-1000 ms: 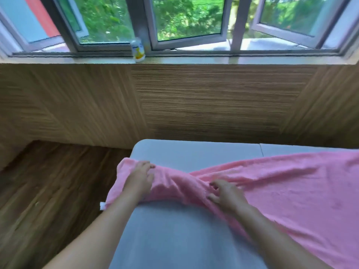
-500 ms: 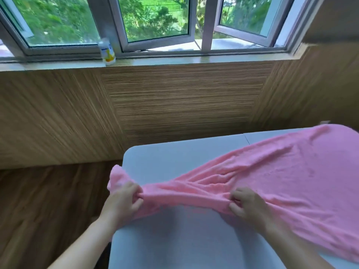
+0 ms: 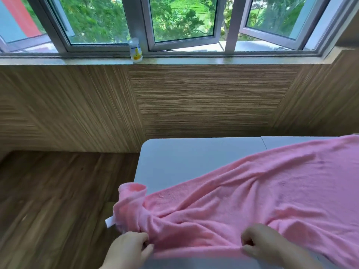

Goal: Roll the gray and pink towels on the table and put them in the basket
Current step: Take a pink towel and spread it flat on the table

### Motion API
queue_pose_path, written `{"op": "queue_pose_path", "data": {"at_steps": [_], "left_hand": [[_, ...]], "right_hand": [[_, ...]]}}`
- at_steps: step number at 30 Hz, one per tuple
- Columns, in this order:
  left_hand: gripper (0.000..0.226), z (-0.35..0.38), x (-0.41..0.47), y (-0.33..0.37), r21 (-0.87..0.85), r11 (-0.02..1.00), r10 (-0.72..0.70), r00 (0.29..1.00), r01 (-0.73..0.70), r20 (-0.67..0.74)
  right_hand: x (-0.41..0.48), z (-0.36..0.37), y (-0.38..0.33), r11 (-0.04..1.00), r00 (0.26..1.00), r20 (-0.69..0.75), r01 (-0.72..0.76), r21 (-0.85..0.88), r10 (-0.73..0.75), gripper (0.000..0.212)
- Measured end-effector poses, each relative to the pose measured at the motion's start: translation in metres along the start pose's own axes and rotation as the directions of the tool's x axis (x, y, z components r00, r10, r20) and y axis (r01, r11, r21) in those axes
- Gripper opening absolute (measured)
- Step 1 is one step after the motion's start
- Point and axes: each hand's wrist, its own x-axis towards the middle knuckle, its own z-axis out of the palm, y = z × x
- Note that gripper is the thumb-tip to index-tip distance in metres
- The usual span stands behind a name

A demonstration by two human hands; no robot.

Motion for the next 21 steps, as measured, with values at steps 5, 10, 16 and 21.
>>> {"op": "queue_pose_path", "data": {"at_steps": [5, 10, 16, 21], "left_hand": [[0.022, -0.038, 0.051, 0.044, -0.099, 0.991, 0.069, 0.984, -0.086, -0.161], [0.034, -0.043, 0.129, 0.031, -0.041, 0.997, -0.066, 0.996, 0.063, -0.066], [0.016, -0.052, 0.124, 0.000, 0.249, 0.962, -0.168, 0.964, 0.113, 0.209], [0.021, -0.102, 0.156, 0.000, -0.162, 0.980, -0.090, 0.982, 0.117, 0.166]], "right_hand": [[0.049, -0.050, -0.016, 1.000, 0.993, -0.118, 0.021, -0.008, -0.022, 0.030], [0.125, -0.092, -0.048, 0.998, 0.938, -0.345, 0.042, 0.051, -0.021, 0.028], [0.160, -0.092, -0.025, 0.970, 0.992, -0.115, -0.071, -0.232, 0.045, 0.028], [0.166, -0.139, -0.010, 0.965, 0.990, -0.143, -0.031, -0.260, -0.007, 0.027]]}}
